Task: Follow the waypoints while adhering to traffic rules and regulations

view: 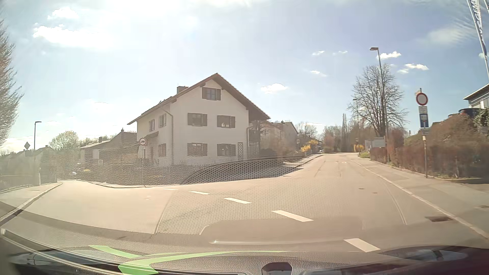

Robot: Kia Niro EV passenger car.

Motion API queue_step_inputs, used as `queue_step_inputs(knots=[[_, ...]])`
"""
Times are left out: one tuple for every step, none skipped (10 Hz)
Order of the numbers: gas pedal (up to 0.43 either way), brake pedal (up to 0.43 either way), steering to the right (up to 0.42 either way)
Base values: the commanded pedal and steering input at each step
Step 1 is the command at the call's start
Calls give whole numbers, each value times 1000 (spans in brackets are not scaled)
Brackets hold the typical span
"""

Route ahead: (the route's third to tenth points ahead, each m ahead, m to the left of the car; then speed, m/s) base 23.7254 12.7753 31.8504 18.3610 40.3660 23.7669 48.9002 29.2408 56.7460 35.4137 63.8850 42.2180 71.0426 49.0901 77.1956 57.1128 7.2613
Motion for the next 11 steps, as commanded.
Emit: queue_step_inputs(knots=[[110,0,-214],[110,0,-221],[110,0,-226],[110,0,-233],[110,0,-238],[110,0,-241],[118,0,-244],[118,0,-245],[118,0,-245],[118,0,-245],[138,0,-240]])
